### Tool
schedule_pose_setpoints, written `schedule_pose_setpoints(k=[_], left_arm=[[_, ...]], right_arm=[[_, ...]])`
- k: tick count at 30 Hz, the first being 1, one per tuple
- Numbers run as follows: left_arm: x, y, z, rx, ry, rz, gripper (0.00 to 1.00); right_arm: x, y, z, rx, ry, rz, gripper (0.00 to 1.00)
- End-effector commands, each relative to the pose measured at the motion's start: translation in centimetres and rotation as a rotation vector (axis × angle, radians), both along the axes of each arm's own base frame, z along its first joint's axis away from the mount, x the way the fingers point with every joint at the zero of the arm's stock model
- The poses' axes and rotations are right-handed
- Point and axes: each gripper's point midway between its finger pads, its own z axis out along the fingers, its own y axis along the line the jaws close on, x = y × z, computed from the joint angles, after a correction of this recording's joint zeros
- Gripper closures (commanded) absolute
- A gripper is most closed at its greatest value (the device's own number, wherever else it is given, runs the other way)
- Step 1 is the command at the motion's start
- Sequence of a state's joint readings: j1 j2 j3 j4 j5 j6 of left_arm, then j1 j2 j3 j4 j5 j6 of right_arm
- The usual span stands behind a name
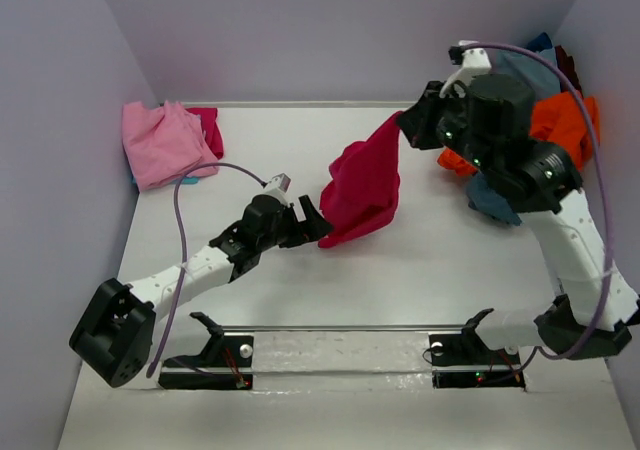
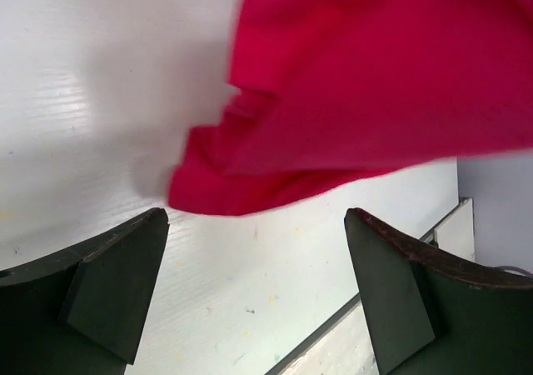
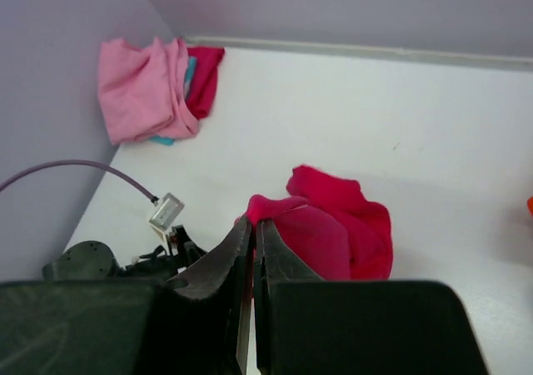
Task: Fold and stack the t-shirts
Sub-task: Move the tshirt to the center of the board
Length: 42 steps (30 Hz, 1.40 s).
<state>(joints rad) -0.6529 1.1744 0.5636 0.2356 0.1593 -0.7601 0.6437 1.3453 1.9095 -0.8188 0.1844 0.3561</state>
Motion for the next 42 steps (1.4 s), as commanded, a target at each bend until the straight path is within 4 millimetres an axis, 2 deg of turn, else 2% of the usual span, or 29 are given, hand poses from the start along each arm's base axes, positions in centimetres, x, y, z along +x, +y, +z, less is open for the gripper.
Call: schedule_pose_setpoints(k=[1, 3, 6, 9, 13, 14, 15, 19, 20, 22, 23, 24, 25, 26, 29, 30, 31, 33, 34, 35, 36, 38, 39, 42], left_arm=[[1.3, -0.5, 2.4, -0.051, -0.078, 0.021, 0.01], [1.4, -0.5, 2.4, -0.047, -0.081, 0.024, 0.01], [1.5, -0.4, 2.4, -0.043, -0.086, 0.030, 0.01], [1.7, -0.5, 2.3, -0.034, -0.084, 0.028, 0.01], [1.7, -0.4, 2.3, -0.034, -0.086, 0.033, 0.01], [1.6, -0.3, 2.3, -0.035, -0.089, 0.036, 0.01], [1.6, -0.1, 2.3, -0.032, -0.089, 0.047, 0.01], [1.8, 1.0, 3.8, -0.037, -0.133, 0.097, 0.01], [1.7, 1.4, 4.9, -0.055, -0.163, 0.114, 0.01], [2.0, 2.7, 6.0, -0.052, -0.202, 0.178, 0.01], [2.0, 3.5, 7.5, -0.070, -0.241, 0.211, 0.01], [1.7, 3.7, 8.1, -0.076, -0.254, 0.210, 0.01], [1.7, 4.5, 8.8, -0.071, -0.277, 0.239, 0.01], [1.8, 4.8, 9.3, -0.059, -0.295, 0.248, 0.01], [1.9, 5.7, 9.7, -0.019, -0.302, 0.275, 0.01], [1.9, 5.9, 10.1, -0.016, -0.311, 0.280, 0.01], [1.9, 6.0, 10.2, -0.019, -0.316, 0.285, 0.01], [1.8, 6.1, 10.2, -0.023, -0.320, 0.289, 0.01], [1.8, 6.3, 10.1, -0.027, -0.319, 0.295, 0.01], [1.8, 6.2, 10.2, -0.029, -0.320, 0.296, 0.01], [1.8, 6.2, 10.0, -0.030, -0.318, 0.295, 0.01], [1.8, 6.2, 10.0, -0.032, -0.318, 0.296, 0.01], [1.8, 6.2, 10.0, -0.032, -0.318, 0.296, 0.01], [1.8, 6.1, 9.9, -0.040, -0.314, 0.294, 0.01]], right_arm=[[-3.4, -3.7, 8.1, 0.109, -0.279, -0.028, 0.93], [-4.5, -4.7, 10.4, 0.172, -0.371, -0.038, 0.93], [-5.3, -5.6, 11.5, 0.193, -0.418, -0.054, 0.93], [-3.6, -4.7, 10.4, 0.131, -0.359, -0.062, 0.93], [-2.8, -3.8, 10.0, 0.148, -0.368, -0.054, 0.93], [-2.0, -3.3, 9.3, 0.123, -0.327, -0.055, 0.93], [-0.3, -1.9, 7.8, 0.064, -0.249, -0.044, 0.93], [2.5, 2.0, 4.1, -0.004, -0.134, 0.019, 0.93], [2.2, 3.5, 3.6, -0.012, -0.124, 0.052, 0.93], [2.0, 5.0, 3.3, -0.029, -0.119, 0.068, 0.93], [1.6, 6.2, 3.3, -0.053, -0.133, 0.072, 0.93], [2.0, 6.0, 3.4, -0.067, -0.140, 0.050, 0.93], [1.3, 7.0, 3.4, -0.081, -0.147, 0.071, 0.93], [1.5, 7.6, 3.1, -0.095, -0.142, 0.067, 0.93], [0.8, 7.8, 3.9, -0.096, -0.155, 0.057, 0.93], [0.5, 7.2, 4.6, -0.089, -0.169, 0.031, 0.93], [-0.2, 7.7, 5.0, -0.076, -0.190, 0.039, 0.93], [-1.1, 6.9, 6.1, -0.049, -0.230, 0.012, 0.93], [-1.4, 5.6, 7.0, -0.014, -0.274, -0.024, 0.93], [-1.5, 5.3, 7.2, -0.007, -0.292, -0.025, 0.93], [-0.9, 4.0, 7.1, -0.032, -0.296, -0.102, 0.93], [-0.4, 3.0, 5.7, -0.135, -0.227, -0.158, 0.93], [-0.4, 3.1, 6.3, -0.115, -0.233, -0.163, 0.93], [-0.4, 2.8, 6.0, -0.117, -0.255, -0.170, 0.93]])
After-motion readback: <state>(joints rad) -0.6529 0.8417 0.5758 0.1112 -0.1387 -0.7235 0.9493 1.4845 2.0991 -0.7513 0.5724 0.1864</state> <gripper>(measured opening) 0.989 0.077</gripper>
